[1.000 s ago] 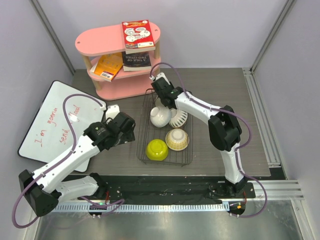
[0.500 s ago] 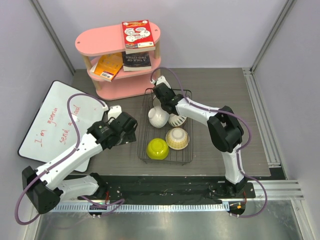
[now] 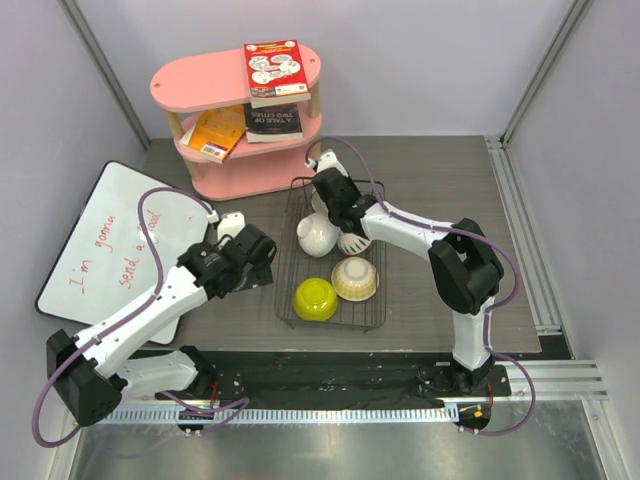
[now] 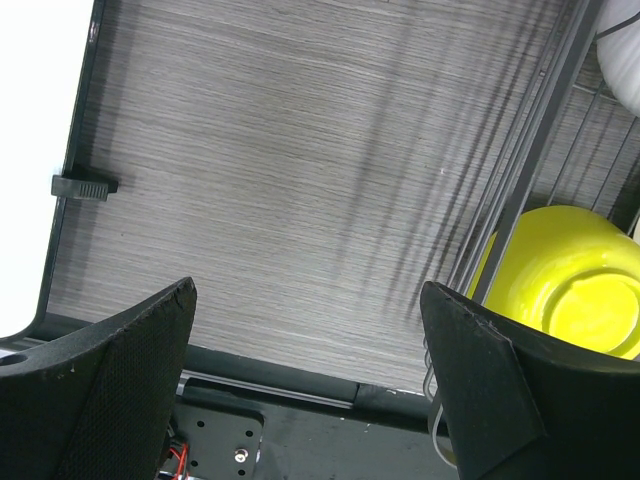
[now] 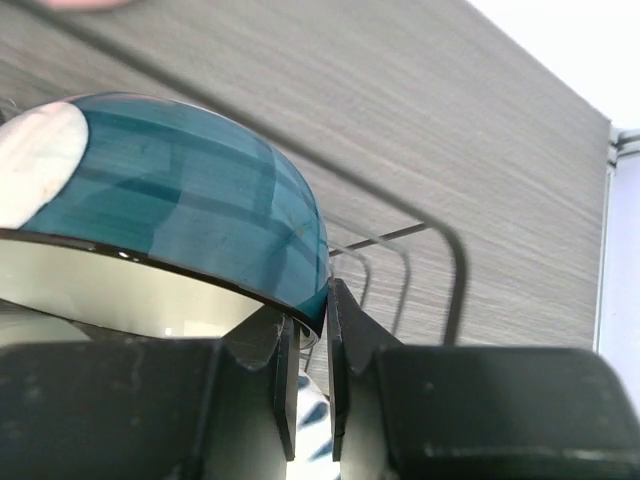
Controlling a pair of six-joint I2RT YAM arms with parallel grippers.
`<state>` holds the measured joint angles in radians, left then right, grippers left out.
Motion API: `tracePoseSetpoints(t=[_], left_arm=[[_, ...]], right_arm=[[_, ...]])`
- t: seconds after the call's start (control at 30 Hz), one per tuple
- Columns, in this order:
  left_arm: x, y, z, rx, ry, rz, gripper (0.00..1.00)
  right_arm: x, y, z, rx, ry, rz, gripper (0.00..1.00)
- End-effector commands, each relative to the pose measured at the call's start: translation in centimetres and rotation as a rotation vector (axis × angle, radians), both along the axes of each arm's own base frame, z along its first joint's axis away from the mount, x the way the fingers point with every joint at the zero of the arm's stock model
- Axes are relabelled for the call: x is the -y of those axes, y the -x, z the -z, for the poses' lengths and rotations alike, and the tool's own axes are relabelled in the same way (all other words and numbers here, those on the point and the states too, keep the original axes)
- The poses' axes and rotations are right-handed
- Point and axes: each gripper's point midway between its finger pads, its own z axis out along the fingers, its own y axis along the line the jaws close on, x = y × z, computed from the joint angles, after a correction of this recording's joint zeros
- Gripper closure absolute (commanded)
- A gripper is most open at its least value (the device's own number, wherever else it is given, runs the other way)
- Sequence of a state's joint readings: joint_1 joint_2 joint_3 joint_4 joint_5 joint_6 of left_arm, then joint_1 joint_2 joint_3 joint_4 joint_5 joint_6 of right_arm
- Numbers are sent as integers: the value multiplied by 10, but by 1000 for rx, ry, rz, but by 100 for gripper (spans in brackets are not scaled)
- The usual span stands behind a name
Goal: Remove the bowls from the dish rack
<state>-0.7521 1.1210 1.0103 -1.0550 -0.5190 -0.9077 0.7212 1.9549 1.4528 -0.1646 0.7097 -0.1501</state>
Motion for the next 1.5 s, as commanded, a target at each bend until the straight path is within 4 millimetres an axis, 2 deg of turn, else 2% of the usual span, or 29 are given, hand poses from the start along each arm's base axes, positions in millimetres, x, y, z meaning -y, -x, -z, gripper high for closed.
tracePoseSetpoints(t=[0.0, 0.23, 0.3, 0.4, 0.5, 0.57, 0.63, 0.67, 0.73, 0.77, 0.8, 0.83, 0.87, 0.93, 0.97, 1.1, 1.3, 1.47], left_arm=[[0, -4, -1, 16, 2, -8, 7], [0, -5, -2, 21, 0, -10, 7], [-1, -6, -3, 24, -4, -12, 7], [-2, -6, -2, 24, -8, -15, 7], [-2, -6, -2, 22, -10, -15, 7], [-5, -4, -2, 21, -23, -20, 7], [-8, -4, -2, 23, -31, -23, 7], [-9, -3, -3, 28, -31, -22, 7], [-10, -2, -3, 32, -31, -23, 8], [-10, -2, -2, 32, -29, -21, 7], [-11, -2, -1, 31, -31, -22, 7], [-9, -2, 0, 31, -27, -19, 7], [-8, -2, 1, 29, -21, -19, 7], [-6, -3, 2, 27, -17, -17, 7], [-5, -3, 4, 22, -15, -17, 7], [-3, -4, 3, 29, -2, -20, 7], [0, -4, 1, 53, 37, -11, 6], [-3, -4, 3, 55, 26, -23, 6]], right_arm=[[-15, -5, -107, 226, -188, -16, 99], [-11, 3, -143, 272, -235, -15, 99], [-8, 6, -147, 275, -239, -10, 99], [-1, 10, -157, 285, -250, 2, 99], [13, 19, -166, 290, -268, 45, 99], [37, 28, -178, 306, -292, 104, 99], [58, 35, -173, 295, -327, 155, 99], [71, 45, -188, 321, -369, 175, 99], [90, 56, -182, 294, -378, 219, 99], [106, 62, -189, 303, -390, 252, 99], [118, 70, -185, 280, -371, 286, 99], [127, 74, -185, 279, -390, 318, 99], [144, 79, -190, 288, -408, 363, 99], [166, 89, -177, 239, -391, 426, 99], [184, 91, -173, 237, -413, 485, 99], [214, 108, -136, 123, -449, 564, 99], [210, 121, -86, -42, -443, 578, 99], [194, 126, -47, -177, -480, 567, 99]])
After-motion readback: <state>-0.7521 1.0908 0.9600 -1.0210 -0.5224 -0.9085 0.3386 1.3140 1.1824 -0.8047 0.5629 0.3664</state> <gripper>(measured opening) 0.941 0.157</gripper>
